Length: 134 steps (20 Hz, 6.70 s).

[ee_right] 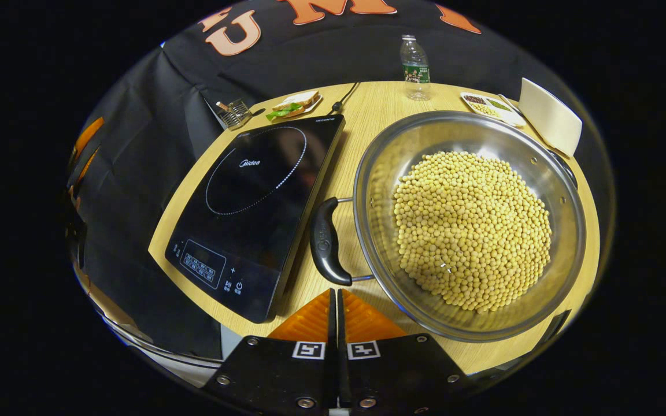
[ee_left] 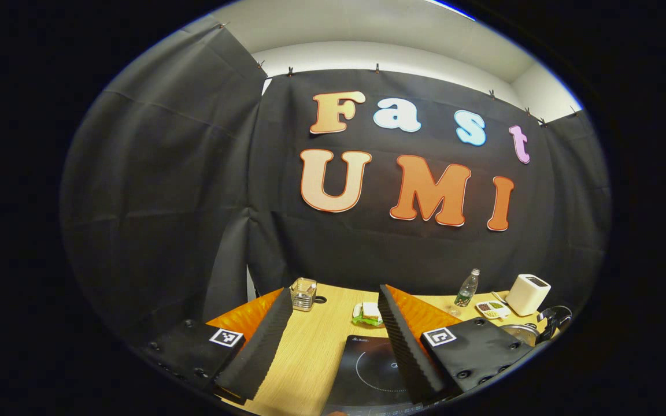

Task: First push the handle of the pot to place it horizontally, then grasp the pot with both hands and set it on the induction cooktop.

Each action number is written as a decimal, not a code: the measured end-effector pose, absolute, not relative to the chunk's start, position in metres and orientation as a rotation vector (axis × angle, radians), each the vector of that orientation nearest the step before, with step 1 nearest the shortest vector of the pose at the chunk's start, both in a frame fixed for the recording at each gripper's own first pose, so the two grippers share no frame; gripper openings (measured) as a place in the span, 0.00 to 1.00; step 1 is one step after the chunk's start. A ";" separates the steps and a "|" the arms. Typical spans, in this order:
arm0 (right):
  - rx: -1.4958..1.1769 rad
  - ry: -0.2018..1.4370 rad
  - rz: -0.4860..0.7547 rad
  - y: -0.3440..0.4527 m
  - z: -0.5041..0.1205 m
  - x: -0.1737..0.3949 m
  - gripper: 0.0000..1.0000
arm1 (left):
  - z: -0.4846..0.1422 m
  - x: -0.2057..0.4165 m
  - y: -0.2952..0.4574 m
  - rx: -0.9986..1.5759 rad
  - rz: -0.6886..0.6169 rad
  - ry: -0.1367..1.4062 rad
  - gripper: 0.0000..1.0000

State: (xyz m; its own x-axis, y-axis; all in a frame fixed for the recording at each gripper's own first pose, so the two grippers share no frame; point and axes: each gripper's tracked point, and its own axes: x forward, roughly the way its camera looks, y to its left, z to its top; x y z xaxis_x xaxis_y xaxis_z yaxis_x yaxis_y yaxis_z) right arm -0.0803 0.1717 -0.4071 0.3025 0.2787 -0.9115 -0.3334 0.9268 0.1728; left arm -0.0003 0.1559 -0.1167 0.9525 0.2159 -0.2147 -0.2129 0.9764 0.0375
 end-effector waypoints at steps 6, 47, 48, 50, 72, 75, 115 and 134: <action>0.008 1.215 0.385 0.177 -0.412 -0.071 0.00 | -0.122 0.002 0.164 0.003 0.228 0.230 0.98; 0.181 1.141 0.312 0.214 -0.403 0.000 0.00 | -0.138 -0.003 0.223 -0.017 0.309 0.244 0.98; 0.184 1.141 0.314 0.216 -0.403 0.002 0.00 | -0.138 -0.003 0.224 -0.018 0.309 0.246 0.98; 0.186 1.138 0.315 0.217 -0.403 0.004 0.00 | -0.140 -0.003 0.224 -0.018 0.310 0.249 0.98; 0.201 1.009 0.415 0.222 -0.351 -0.004 0.00 | -0.133 -0.001 0.190 -0.045 0.258 0.230 0.99; 0.227 0.940 0.386 0.198 -0.324 -0.003 0.00 | -0.125 -0.001 0.157 -0.047 0.197 0.210 0.98; 0.031 0.674 -0.107 -0.107 -0.337 0.061 0.96 | -0.418 0.044 -0.182 0.068 -0.323 0.892 0.98; -0.068 0.640 -0.153 -0.120 -0.356 0.090 0.95 | -0.465 0.052 -0.179 0.169 -0.308 0.993 0.97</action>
